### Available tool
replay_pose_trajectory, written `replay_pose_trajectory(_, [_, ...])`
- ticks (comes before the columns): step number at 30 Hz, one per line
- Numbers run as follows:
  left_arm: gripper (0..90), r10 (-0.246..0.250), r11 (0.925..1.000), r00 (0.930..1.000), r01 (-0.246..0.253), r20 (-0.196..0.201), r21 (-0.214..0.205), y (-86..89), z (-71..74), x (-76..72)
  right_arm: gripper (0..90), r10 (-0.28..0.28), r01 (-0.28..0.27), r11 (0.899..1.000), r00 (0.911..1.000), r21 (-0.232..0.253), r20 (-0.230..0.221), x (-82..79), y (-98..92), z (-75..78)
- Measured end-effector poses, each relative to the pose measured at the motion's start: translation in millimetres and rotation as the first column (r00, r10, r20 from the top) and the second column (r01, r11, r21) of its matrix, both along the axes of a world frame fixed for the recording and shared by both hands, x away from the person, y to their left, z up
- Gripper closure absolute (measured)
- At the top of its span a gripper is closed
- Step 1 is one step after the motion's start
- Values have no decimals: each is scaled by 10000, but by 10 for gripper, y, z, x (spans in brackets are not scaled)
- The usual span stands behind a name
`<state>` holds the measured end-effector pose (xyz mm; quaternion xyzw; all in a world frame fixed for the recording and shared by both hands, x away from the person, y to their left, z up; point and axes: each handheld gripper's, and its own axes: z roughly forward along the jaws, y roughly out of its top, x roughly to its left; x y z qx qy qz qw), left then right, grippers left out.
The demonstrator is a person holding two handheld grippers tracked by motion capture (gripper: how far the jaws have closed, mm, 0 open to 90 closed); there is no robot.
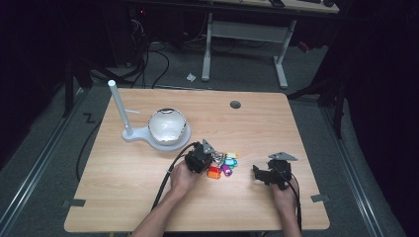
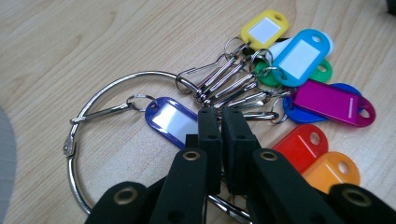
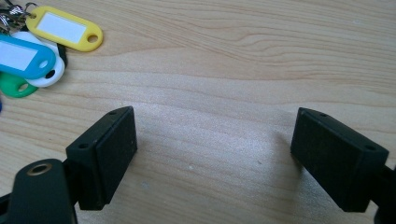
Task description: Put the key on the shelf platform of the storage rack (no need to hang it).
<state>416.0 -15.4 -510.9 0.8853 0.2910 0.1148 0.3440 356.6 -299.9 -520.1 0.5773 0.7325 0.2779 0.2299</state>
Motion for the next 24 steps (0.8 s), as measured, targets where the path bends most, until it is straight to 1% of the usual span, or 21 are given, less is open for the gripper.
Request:
replay_pose_trajectory(7, [876,36,9975,9998,-23,182,-700,102,164,-32,145,1,-1,10000,10000,0,0,0,0,0])
replay_pose_trajectory(8, [875,36,9975,9998,-23,182,-700,102,164,-32,145,3,-3,10000,10000,-4,1,0,-1,0])
replay_pose_trajectory(9, [875,36,9969,9998,-22,180,-784,116,184,-37,145,3,-3,10000,10000,-4,1,0,-1,0])
replay_pose_trajectory(11, [876,62,9954,9996,-35,282,-958,161,254,-57,145,2,-2,10000,10000,0,1,0,0,0])
replay_pose_trajectory(12, [876,62,9954,9996,-35,282,-958,161,254,-57,145,2,-2,10000,10000,0,1,0,0,0])
replay_pose_trajectory(13, [876,38,9954,9996,-12,266,-963,177,280,-57,145,2,-2,10000,10000,-2,1,0,0,0])
replay_pose_trajectory(15, [876,67,9946,9993,-30,360,-1040,207,339,-59,145,3,-3,10000,10000,-3,1,0,0,0])
replay_pose_trajectory(16, [875,83,9936,9992,-39,384,-1126,225,370,-57,145,0,0,10000,10000,-2,1,0,0,0])
replay_pose_trajectory(17, [875,118,9910,9990,-61,424,-1334,256,430,-53,145,3,-3,10000,10000,-1,1,0,0,0])
replay_pose_trajectory(18, [875,118,9910,9990,-61,424,-1334,256,430,-53,145,3,-3,10000,10000,-1,1,0,0,0])
replay_pose_trajectory(21, [875,253,9840,9989,-177,406,-1775,339,508,-60,145,2,-2,10000,10000,-2,3,0,-1,0])
replay_pose_trajectory(24, [875,300,9821,9987,-217,413,-1870,379,538,-62,145,3,-3,10000,10000,-5,2,0,-1,0])
